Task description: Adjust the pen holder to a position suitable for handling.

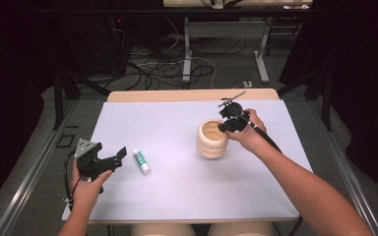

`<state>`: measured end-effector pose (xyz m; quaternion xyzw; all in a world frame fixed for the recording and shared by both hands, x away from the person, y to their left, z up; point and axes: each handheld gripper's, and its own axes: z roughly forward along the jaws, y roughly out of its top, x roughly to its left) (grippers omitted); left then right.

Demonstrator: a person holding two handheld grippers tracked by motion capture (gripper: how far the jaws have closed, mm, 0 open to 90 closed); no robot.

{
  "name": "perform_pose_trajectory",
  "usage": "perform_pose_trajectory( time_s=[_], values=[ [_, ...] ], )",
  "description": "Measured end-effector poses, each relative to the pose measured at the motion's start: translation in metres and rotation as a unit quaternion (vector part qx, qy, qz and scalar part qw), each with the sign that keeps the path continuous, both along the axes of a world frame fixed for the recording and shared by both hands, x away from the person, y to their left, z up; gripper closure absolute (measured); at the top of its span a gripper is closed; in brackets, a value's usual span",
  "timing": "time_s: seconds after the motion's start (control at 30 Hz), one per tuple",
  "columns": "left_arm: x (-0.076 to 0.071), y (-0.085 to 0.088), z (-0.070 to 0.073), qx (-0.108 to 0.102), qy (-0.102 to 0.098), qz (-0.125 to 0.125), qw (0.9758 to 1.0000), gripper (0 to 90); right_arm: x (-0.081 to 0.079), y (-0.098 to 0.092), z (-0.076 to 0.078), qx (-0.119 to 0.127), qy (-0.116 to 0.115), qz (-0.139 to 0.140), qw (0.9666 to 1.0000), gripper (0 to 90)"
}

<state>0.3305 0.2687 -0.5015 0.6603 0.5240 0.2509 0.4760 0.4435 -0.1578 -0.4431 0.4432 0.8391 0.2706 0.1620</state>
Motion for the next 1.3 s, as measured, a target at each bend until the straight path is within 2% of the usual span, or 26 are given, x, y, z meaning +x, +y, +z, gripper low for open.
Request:
perform_pose_trajectory(
  time_s=[0.07,0.13,0.23,0.3,0.33,0.47,0.53,0.57,0.63,0.67,0.7,0.77,0.8,0.83,0.87,0.9,1.0,1.03,1.07,1.1,1.3],
  values=[
    [0.000,0.000,0.000,0.000,0.000,0.000,1.0000,2.0,-0.003,0.003,-0.002,0.007,-0.004,0.005,1.0000,77.4],
    [0.000,-0.001,0.000,0.000,0.001,0.000,1.0000,2.0,-0.011,0.012,-0.003,0.005,0.009,0.022,0.9997,77.4],
    [0.000,-0.001,0.000,0.000,0.001,-0.001,1.0000,2.0,-0.016,0.017,-0.006,0.004,0.015,0.033,0.9993,77.4],
    [0.000,-0.001,0.000,0.001,0.000,-0.001,1.0000,2.0,-0.020,0.024,-0.010,-0.001,0.015,0.042,0.9990,77.4],
    [0.000,-0.001,0.000,0.002,0.000,-0.001,1.0000,2.0,-0.025,0.029,-0.012,-0.005,0.025,0.053,0.9982,77.3],
    [-0.001,-0.001,0.000,0.002,0.001,-0.001,1.0000,2.0,-0.031,0.035,-0.018,-0.014,0.039,0.068,0.9968,77.4],
    [0.000,-0.001,0.000,0.001,0.001,-0.001,1.0000,2.0,-0.033,0.038,-0.022,-0.007,0.031,0.072,0.9969,77.2],
    [0.000,-0.001,0.000,0.000,0.000,0.000,1.0000,2.0,-0.035,0.039,-0.022,-0.009,0.038,0.074,0.9965,77.2],
    [0.000,-0.001,0.000,0.000,0.000,-0.001,1.0000,2.0,-0.036,0.040,-0.025,0.002,0.039,0.074,0.9965,77.3],
    [0.000,-0.001,0.000,0.000,0.000,-0.001,1.0000,2.0,-0.037,0.040,-0.025,-0.006,0.044,0.077,0.9961,77.3],
    [0.000,-0.001,0.000,0.001,0.001,0.000,1.0000,2.0,-0.037,0.041,-0.027,0.004,0.039,0.078,0.9962,77.2],
    [0.000,-0.001,0.000,0.001,0.001,0.000,1.0000,2.0,-0.038,0.042,-0.029,0.008,0.036,0.078,0.9963,77.2],
    [-0.001,-0.001,0.000,0.001,0.000,0.000,1.0000,2.0,-0.040,0.044,-0.033,0.026,0.022,0.073,0.9968,77.2],
    [-0.001,-0.001,0.000,0.001,0.000,0.000,1.0000,2.0,-0.040,0.043,-0.027,-0.010,0.054,0.083,0.9951,77.2],
    [-0.001,-0.002,0.000,0.001,0.000,-0.001,1.0000,2.0,-0.040,0.043,-0.029,-0.002,0.043,0.086,0.9954,77.2],
    [-0.001,-0.002,0.000,0.001,0.000,-0.001,1.0000,2.0,-0.041,0.044,-0.028,-0.012,0.054,0.089,0.9945,77.2],
    [-0.001,-0.001,0.000,0.001,0.000,0.000,1.0000,2.0,-0.042,0.045,-0.033,-0.019,0.057,0.096,0.9935,76.9],
    [-0.001,-0.001,0.000,0.001,0.000,0.000,1.0000,2.0,-0.044,0.046,-0.035,-0.020,0.062,0.090,0.9939,76.9],
    [-0.001,-0.001,0.000,0.001,0.000,0.000,1.0000,2.0,-0.044,0.046,-0.036,-0.017,0.058,0.093,0.9939,76.8],
    [-0.001,-0.001,0.000,0.001,0.001,-0.001,1.0000,2.0,-0.044,0.045,-0.036,-0.014,0.062,0.086,0.9943,76.8],
    [0.000,-0.002,0.000,0.003,0.001,-0.002,1.0000,2.1,-0.043,0.042,-0.037,-0.005,0.067,0.093,0.9934,75.3]
  ],
)
